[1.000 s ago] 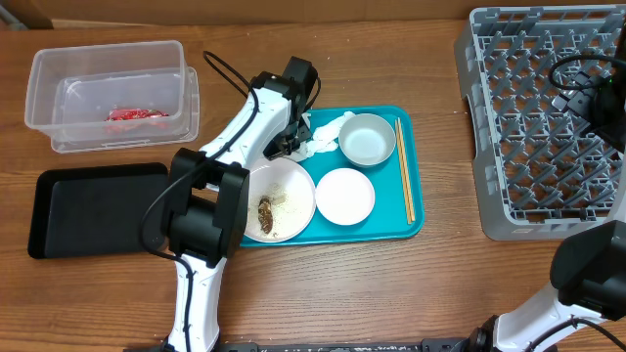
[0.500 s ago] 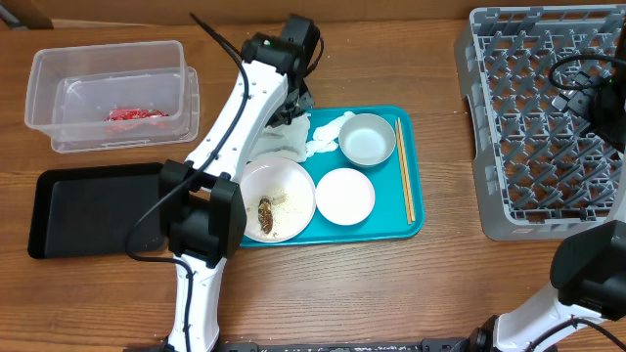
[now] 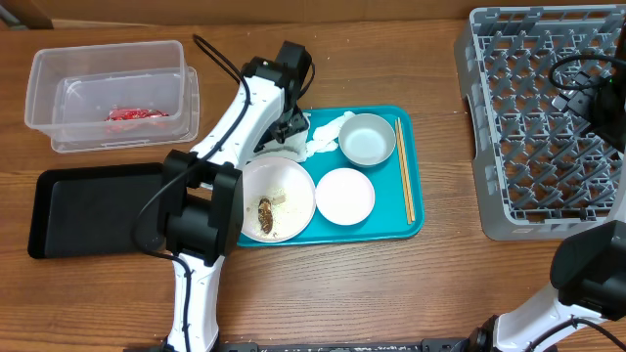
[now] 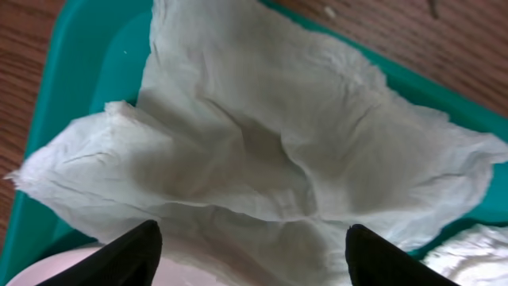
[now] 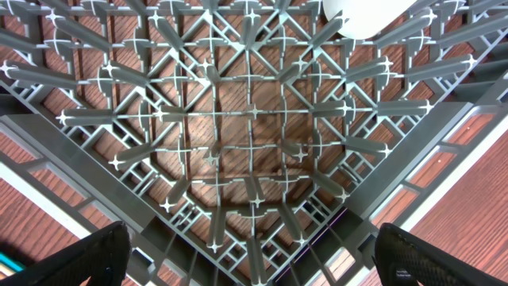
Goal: Sort waste into correct bins and load items into the dishwasher
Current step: 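Close the left gripper on the large white tissue, then lift the tissue and carry it left over the clear container, then lower the tissue into the clear container and open the left gripper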
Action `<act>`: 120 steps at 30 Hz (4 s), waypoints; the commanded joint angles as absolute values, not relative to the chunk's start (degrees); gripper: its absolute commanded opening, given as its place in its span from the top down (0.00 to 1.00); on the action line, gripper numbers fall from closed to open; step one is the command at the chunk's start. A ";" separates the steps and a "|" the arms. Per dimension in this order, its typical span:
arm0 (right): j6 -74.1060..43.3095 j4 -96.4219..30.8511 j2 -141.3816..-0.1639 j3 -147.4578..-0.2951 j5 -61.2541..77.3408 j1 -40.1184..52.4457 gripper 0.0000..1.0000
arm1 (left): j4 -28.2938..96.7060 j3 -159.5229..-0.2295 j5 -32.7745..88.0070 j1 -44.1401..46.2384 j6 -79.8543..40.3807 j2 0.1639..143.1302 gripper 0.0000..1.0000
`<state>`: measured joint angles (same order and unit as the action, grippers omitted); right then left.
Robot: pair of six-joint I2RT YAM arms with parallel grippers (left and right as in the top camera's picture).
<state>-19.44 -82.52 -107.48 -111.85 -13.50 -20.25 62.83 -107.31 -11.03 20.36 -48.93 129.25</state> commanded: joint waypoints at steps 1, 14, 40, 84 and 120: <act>-19.55 -82.35 -106.85 -111.81 -13.58 -20.32 0.00 | 61.21 -105.32 -12.21 20.10 -48.45 129.38 0.28; -19.55 -82.35 -106.85 -111.81 -13.58 -20.32 0.00 | 58.15 -103.88 -11.79 20.12 -48.47 130.89 0.38; -19.57 -82.35 -106.85 -111.81 -13.58 -20.32 0.00 | 73.25 -121.25 -12.60 19.97 -48.21 128.11 0.96; -19.57 -82.35 -106.85 -111.81 -13.58 -20.32 0.00 | 76.31 -137.71 -27.49 -5.19 -40.36 129.58 0.56; -19.57 -82.35 -106.85 -111.81 -13.58 -20.32 0.00 | 96.51 -125.27 -13.04 -12.01 -58.17 117.23 0.96</act>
